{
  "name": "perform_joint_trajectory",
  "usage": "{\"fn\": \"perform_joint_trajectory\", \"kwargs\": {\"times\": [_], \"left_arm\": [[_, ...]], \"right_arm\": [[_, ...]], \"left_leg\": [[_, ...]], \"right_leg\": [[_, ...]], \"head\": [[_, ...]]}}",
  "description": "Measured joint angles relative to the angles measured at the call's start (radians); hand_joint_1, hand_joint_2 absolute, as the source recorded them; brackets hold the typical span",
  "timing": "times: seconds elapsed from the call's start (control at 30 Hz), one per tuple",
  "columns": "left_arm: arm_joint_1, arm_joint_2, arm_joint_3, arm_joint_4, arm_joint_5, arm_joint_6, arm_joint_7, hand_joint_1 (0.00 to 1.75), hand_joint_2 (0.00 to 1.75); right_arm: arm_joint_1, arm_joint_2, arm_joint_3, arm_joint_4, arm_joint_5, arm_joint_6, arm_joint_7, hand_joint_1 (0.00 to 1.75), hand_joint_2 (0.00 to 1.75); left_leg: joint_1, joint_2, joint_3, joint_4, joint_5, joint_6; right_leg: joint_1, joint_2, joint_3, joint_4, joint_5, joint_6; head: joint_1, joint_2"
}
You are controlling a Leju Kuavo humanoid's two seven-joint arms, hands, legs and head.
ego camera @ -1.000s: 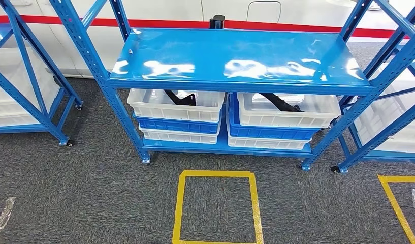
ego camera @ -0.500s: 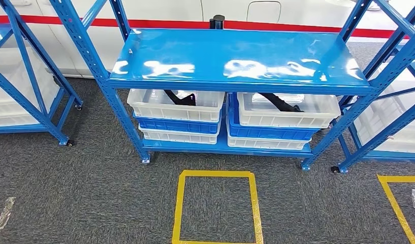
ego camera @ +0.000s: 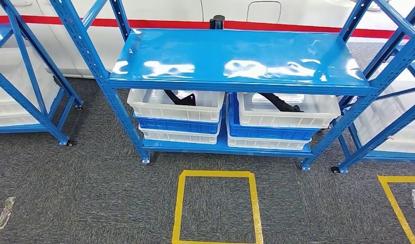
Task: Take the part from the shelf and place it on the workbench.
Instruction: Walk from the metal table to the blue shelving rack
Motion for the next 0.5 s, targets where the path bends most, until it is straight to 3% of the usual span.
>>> {"fn": "perform_joint_trajectory", "kwargs": {"times": [0.5], "left_arm": [[0.059, 0.042, -0.228, -0.054, 0.43, -0.044, 0.054, 0.0, 0.0]], "right_arm": [[0.074, -0.001, -0.25, -0.07, 0.072, 0.056, -0.07, 0.0, 0.0]], "left_leg": [[0.0, 0.0, 0.0, 0.0, 0.0, 0.0]], "right_leg": [[0.0, 0.0, 0.0, 0.0, 0.0, 0.0]], "head": [[0.0, 0.0]]}}
